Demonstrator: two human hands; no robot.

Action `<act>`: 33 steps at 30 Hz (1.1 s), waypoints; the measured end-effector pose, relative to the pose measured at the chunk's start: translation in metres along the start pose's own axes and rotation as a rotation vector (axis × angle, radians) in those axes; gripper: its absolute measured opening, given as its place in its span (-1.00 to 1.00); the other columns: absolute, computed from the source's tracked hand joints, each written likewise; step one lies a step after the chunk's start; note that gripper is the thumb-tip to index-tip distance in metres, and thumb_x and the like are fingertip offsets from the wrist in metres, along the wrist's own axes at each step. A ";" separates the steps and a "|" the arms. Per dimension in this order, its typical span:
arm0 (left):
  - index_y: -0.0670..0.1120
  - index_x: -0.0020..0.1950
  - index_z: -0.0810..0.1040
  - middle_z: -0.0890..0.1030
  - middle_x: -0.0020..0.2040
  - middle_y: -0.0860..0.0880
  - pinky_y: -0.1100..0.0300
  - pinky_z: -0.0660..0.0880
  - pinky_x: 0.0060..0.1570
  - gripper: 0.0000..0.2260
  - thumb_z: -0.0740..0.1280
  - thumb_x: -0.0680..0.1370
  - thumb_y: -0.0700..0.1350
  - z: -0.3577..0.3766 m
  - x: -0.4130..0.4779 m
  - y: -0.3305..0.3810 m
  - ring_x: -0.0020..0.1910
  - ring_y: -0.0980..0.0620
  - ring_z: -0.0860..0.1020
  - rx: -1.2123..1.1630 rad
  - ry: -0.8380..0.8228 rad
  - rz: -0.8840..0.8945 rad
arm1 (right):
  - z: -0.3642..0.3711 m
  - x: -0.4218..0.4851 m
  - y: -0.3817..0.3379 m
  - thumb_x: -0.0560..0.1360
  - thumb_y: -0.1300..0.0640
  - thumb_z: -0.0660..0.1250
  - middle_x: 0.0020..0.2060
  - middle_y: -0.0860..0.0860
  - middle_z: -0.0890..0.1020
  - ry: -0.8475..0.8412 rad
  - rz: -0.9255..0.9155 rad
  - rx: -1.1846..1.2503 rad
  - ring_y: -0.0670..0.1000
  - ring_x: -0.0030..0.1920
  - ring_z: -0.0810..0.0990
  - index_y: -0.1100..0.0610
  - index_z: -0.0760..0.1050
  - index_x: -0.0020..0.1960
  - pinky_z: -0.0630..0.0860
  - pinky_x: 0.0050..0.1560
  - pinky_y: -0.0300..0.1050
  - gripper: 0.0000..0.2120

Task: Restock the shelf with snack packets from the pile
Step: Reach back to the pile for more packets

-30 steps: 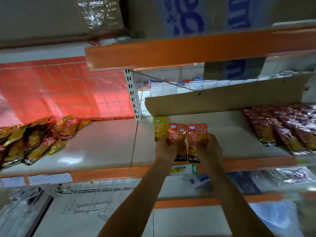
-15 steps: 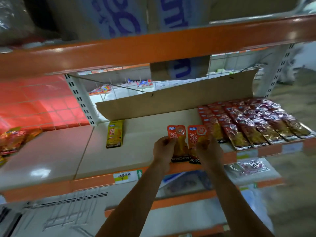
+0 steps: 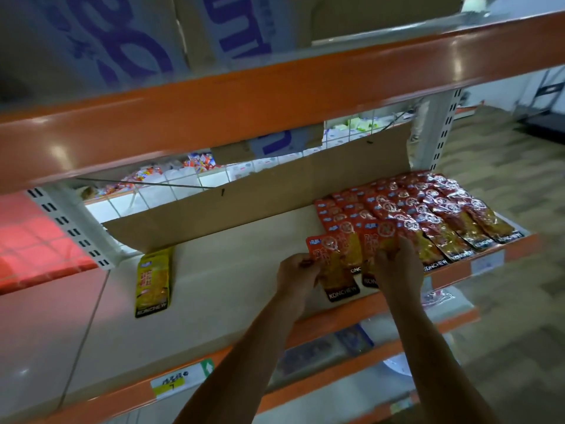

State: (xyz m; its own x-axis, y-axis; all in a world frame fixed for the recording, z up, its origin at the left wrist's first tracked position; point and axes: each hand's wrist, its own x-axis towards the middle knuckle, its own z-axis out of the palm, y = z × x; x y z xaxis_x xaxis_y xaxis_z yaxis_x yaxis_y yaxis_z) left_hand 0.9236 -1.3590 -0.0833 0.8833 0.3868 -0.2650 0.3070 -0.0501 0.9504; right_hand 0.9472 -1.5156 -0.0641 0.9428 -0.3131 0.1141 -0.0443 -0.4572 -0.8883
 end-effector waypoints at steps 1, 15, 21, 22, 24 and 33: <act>0.02 -0.13 0.61 0.69 -0.18 -0.03 0.10 0.59 -0.10 -0.97 0.43 0.49 -0.11 0.001 0.002 -0.002 -0.13 -0.02 0.66 0.013 -0.014 0.000 | -0.001 0.004 0.001 0.45 0.31 0.26 -0.19 0.06 0.50 0.015 0.004 0.006 0.12 -0.16 0.50 0.26 0.46 0.11 0.28 -0.16 -0.14 -0.77; -0.01 0.00 0.59 0.63 -0.09 0.09 0.45 0.39 -0.28 -0.81 0.47 0.45 0.00 0.043 0.031 0.000 -0.14 0.18 0.57 0.414 0.025 0.161 | 0.011 0.074 0.002 0.48 0.29 0.26 -0.36 -0.10 0.46 -0.063 -0.093 0.070 -0.18 -0.41 0.39 0.10 0.42 -0.03 0.26 -0.51 -0.39 -0.87; -0.08 0.00 0.59 0.65 -0.10 0.04 0.37 0.49 -0.21 -0.74 0.50 0.42 0.01 0.049 0.031 0.002 -0.18 0.17 0.57 0.489 0.081 0.185 | 0.020 0.096 0.005 0.48 0.28 0.26 -0.34 -0.04 0.47 -0.180 -0.110 0.051 -0.08 -0.39 0.43 0.11 0.38 -0.04 0.25 -0.43 -0.24 -0.88; -0.07 -0.01 0.58 0.63 -0.12 0.06 0.43 0.45 -0.26 -0.74 0.51 0.42 0.02 0.049 0.031 0.002 -0.21 0.20 0.56 0.499 0.086 0.184 | 0.021 0.099 0.006 0.48 0.27 0.26 -0.35 -0.05 0.47 -0.190 -0.111 0.045 -0.10 -0.40 0.42 0.13 0.40 -0.02 0.25 -0.45 -0.25 -0.89; -0.06 -0.01 0.57 0.62 -0.14 0.08 0.50 0.40 -0.33 -0.74 0.50 0.42 0.03 0.050 0.030 0.003 -0.24 0.25 0.53 0.502 0.084 0.176 | 0.024 0.102 0.008 0.49 0.26 0.27 -0.33 -0.05 0.48 -0.216 -0.109 0.048 -0.10 -0.40 0.43 0.17 0.42 0.07 0.27 -0.45 -0.26 -0.84; 0.01 0.06 0.53 0.57 -0.15 0.16 0.33 0.53 -0.18 -0.77 0.35 0.52 0.12 0.052 0.030 0.017 -0.16 0.24 0.57 0.390 0.279 0.224 | 0.025 0.099 0.005 0.50 0.24 0.31 -0.16 -0.07 0.53 -0.358 -0.150 0.122 -0.06 -0.22 0.56 0.13 0.33 0.31 0.44 -0.28 -0.22 -0.60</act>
State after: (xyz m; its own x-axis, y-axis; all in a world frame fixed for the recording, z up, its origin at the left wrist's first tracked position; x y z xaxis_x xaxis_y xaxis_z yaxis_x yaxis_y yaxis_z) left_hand 0.9734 -1.3961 -0.0837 0.8311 0.5545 0.0419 0.2770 -0.4780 0.8335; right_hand 1.0483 -1.5277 -0.0686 0.9923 0.0692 0.1031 0.1214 -0.3670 -0.9223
